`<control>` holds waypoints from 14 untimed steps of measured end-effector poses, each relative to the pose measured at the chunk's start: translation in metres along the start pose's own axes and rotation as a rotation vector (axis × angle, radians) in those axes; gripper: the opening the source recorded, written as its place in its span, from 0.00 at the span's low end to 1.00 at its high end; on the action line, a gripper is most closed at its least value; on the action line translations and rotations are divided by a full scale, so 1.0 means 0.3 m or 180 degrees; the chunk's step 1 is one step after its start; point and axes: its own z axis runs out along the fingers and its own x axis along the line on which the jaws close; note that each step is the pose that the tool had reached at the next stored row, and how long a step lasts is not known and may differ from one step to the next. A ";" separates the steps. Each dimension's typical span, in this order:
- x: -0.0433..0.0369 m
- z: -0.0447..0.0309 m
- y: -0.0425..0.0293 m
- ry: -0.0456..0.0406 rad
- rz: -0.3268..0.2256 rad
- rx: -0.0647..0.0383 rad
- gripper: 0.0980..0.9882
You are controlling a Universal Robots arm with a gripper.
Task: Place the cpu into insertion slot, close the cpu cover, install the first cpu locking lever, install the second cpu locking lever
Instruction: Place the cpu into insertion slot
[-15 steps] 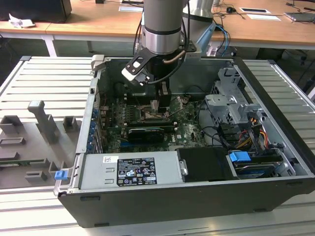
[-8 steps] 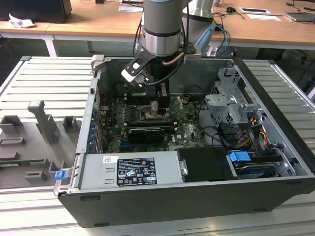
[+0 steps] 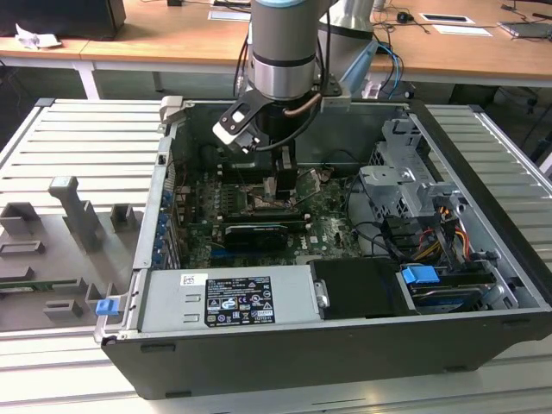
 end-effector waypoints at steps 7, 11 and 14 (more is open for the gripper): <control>0.002 0.013 -0.009 0.0000 0.0000 0.0000 0.49; 0.006 0.021 -0.012 0.0000 0.0000 0.0000 0.49; 0.022 0.033 -0.012 0.0000 0.0000 0.0000 0.49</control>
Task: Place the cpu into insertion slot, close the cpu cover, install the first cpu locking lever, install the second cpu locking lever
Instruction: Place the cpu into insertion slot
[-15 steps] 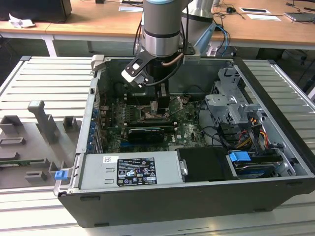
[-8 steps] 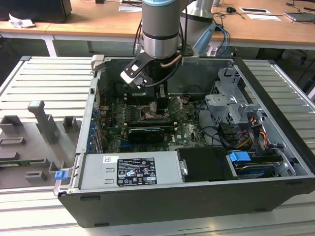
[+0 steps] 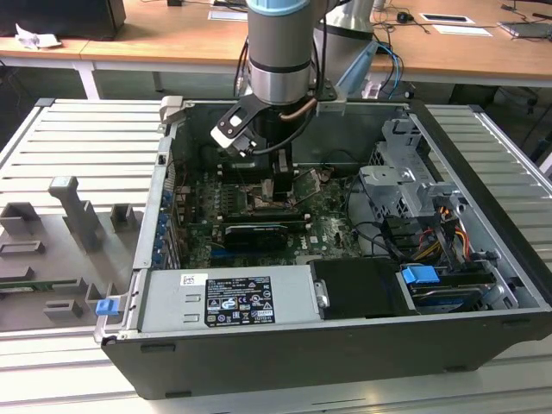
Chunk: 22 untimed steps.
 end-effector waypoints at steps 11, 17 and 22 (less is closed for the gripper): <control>0.031 0.029 -0.030 -0.0002 0.0018 0.0000 0.49; 0.042 0.038 -0.058 -0.0001 0.0023 0.0000 0.49; 0.044 0.042 -0.065 -0.0002 0.0024 0.0000 0.49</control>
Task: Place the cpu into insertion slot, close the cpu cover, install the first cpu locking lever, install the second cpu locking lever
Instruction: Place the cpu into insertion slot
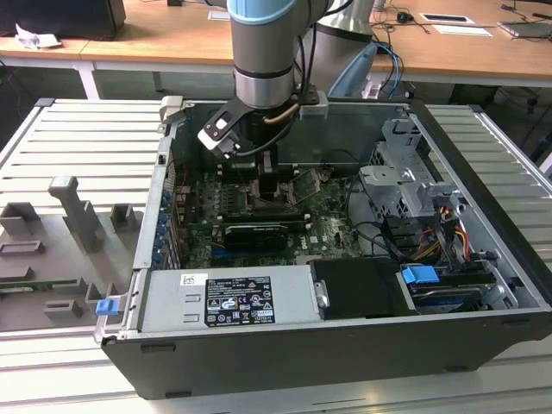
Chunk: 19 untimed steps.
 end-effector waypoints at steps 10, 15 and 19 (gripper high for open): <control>0.003 0.003 -0.005 0.0001 0.0001 -0.0001 0.49; 0.020 0.026 0.004 0.0000 0.0002 0.0000 0.49; 0.023 0.054 0.013 -0.0001 0.0019 0.0000 0.49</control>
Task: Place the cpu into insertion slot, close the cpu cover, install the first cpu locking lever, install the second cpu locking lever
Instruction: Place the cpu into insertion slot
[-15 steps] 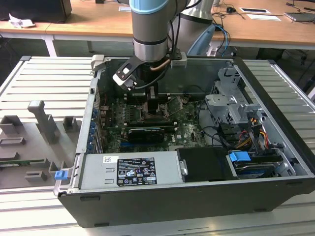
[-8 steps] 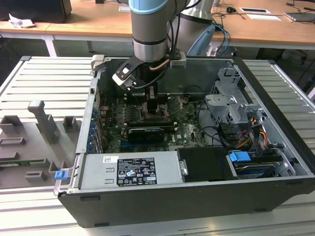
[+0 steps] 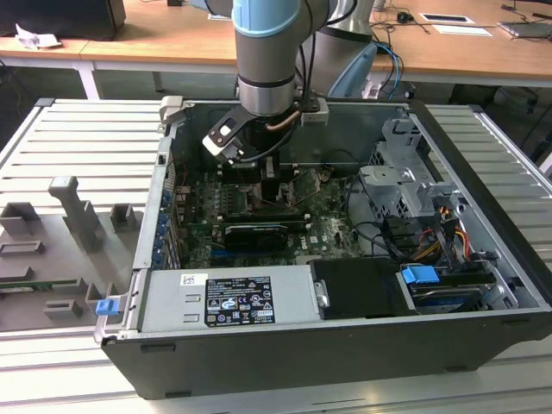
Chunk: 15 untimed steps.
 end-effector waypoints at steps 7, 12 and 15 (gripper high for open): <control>0.003 0.030 0.003 -0.0004 0.0055 -0.0001 0.49; 0.003 0.038 0.004 -0.0006 0.0072 -0.0001 0.49; 0.003 0.038 0.005 -0.0006 0.0072 -0.0001 0.49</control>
